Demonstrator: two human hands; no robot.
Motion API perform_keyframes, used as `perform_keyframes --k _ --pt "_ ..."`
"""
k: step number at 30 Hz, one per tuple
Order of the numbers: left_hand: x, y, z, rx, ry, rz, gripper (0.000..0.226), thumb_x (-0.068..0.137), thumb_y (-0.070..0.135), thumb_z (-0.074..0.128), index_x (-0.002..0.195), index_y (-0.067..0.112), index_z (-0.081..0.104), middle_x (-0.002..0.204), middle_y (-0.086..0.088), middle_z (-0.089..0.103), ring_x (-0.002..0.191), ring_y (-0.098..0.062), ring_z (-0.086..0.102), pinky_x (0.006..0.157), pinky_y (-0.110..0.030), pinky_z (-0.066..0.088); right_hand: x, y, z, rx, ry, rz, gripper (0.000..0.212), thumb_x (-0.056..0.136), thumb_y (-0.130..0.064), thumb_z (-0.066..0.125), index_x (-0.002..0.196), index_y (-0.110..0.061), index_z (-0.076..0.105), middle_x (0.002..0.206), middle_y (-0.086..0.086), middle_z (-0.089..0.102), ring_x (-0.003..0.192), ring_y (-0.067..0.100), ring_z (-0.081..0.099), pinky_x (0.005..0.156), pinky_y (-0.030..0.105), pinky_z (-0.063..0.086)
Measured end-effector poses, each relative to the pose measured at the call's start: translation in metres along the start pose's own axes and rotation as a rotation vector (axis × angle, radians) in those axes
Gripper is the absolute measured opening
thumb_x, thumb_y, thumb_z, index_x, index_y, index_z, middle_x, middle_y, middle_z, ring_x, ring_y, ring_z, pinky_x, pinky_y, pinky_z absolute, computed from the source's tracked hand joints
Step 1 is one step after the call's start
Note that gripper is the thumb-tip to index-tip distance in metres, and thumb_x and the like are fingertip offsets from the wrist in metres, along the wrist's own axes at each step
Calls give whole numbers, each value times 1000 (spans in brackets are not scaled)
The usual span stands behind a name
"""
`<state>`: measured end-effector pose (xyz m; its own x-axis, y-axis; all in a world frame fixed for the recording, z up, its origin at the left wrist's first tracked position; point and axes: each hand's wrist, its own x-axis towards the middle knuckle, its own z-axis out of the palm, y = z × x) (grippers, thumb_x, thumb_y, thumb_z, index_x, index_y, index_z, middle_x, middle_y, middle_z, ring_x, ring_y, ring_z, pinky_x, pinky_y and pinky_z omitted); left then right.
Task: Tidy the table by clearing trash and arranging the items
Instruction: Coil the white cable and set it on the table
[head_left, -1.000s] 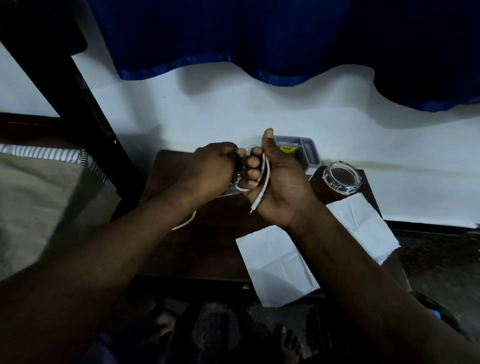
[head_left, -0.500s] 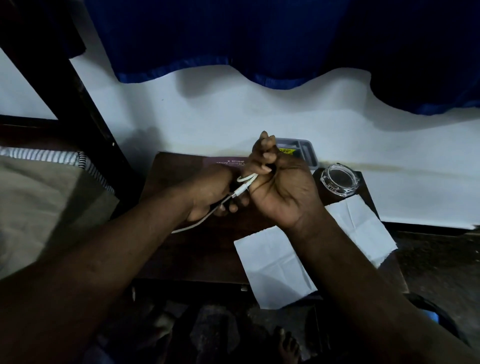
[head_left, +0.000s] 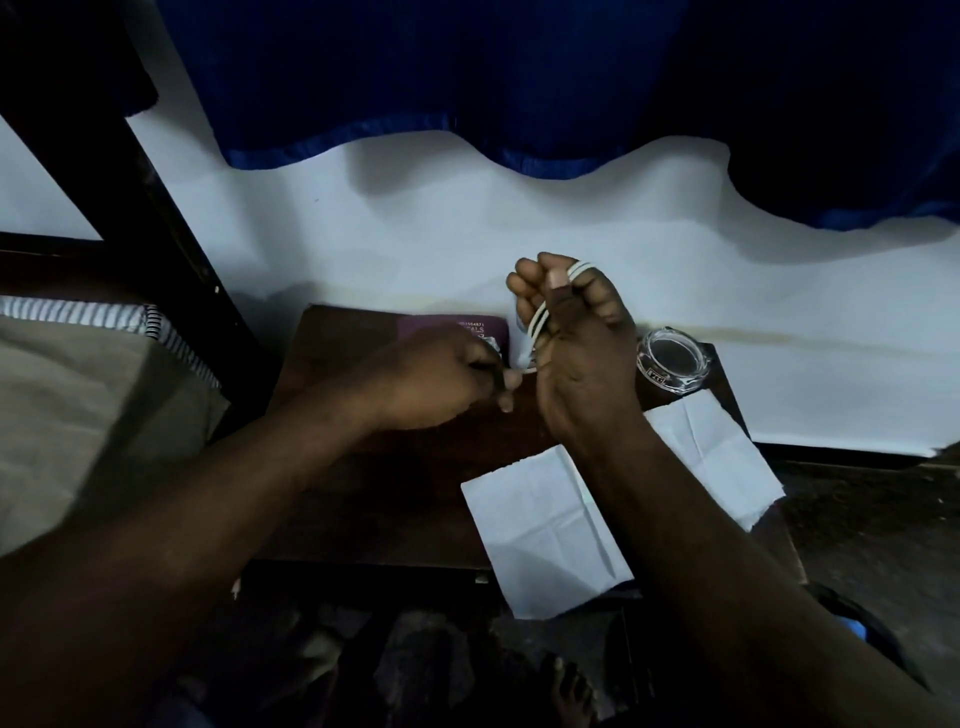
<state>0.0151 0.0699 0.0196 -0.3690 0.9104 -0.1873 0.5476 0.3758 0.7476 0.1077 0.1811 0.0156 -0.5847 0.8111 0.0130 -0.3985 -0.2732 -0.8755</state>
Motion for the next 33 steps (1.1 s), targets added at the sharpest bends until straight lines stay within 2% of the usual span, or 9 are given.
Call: perform_keyframes --k 3,7,10,13,16,20,24,29,33 --pt "-7 1 -12 226 169 64 21 89 51 68 79 35 77 74 19 68 71 5 60 54 -10 37 -1 4 -4 -179 -71 -15 14 104 -2 53 104 -2 67 95 13 75 92 25 74 90 37 60" --pt "-12 1 -24 276 247 184 14 83 43 74 85 30 77 79 12 72 75 -2 64 66 -16 46 -5 12 -2 -392 -139 26 19 105 -9 55 94 -9 70 86 10 75 78 25 70 71 38 57" --pt "-14 -2 -31 252 320 300 7 80 32 83 85 28 79 80 14 69 76 -3 65 74 -31 53 -6 18 2 -537 -169 48 30 107 -18 52 91 -1 71 84 24 71 76 34 66 75 46 53" --pt "-12 -10 -34 141 414 304 15 75 22 89 81 28 76 80 15 70 76 -4 67 73 -35 56 -11 21 5 -516 -194 119 51 110 -38 42 72 -12 67 61 11 63 55 18 56 57 30 47" --pt "-7 -19 -35 49 479 290 14 78 23 86 84 31 75 84 16 69 81 -4 67 76 -32 55 -14 21 8 -430 -273 195 50 109 -43 42 71 -21 65 59 3 60 50 15 51 51 27 42" --pt "-2 -27 -33 -144 456 292 14 86 16 78 88 30 76 84 11 73 78 -7 72 74 -19 54 -13 16 7 -376 -351 320 46 108 -44 44 81 -14 65 59 2 53 49 14 44 50 28 33" --pt "2 -28 -33 -285 430 292 11 88 18 77 90 28 77 84 5 77 80 -13 74 79 -29 59 -13 4 6 -306 -404 460 46 107 -49 44 82 -15 61 62 0 47 50 11 38 51 25 30" --pt "4 -28 -34 -374 406 263 5 88 19 77 90 23 78 85 4 78 78 -11 70 75 -27 56 -14 -7 4 -272 -493 577 49 107 -51 41 78 -13 55 63 1 38 51 13 30 49 24 27" --pt "6 -30 -32 -640 228 120 21 90 22 71 97 3 75 89 -18 68 77 -24 60 76 -33 51 -15 -15 3 -80 -545 627 39 109 -37 40 79 -14 51 60 -2 35 48 10 28 46 21 26"
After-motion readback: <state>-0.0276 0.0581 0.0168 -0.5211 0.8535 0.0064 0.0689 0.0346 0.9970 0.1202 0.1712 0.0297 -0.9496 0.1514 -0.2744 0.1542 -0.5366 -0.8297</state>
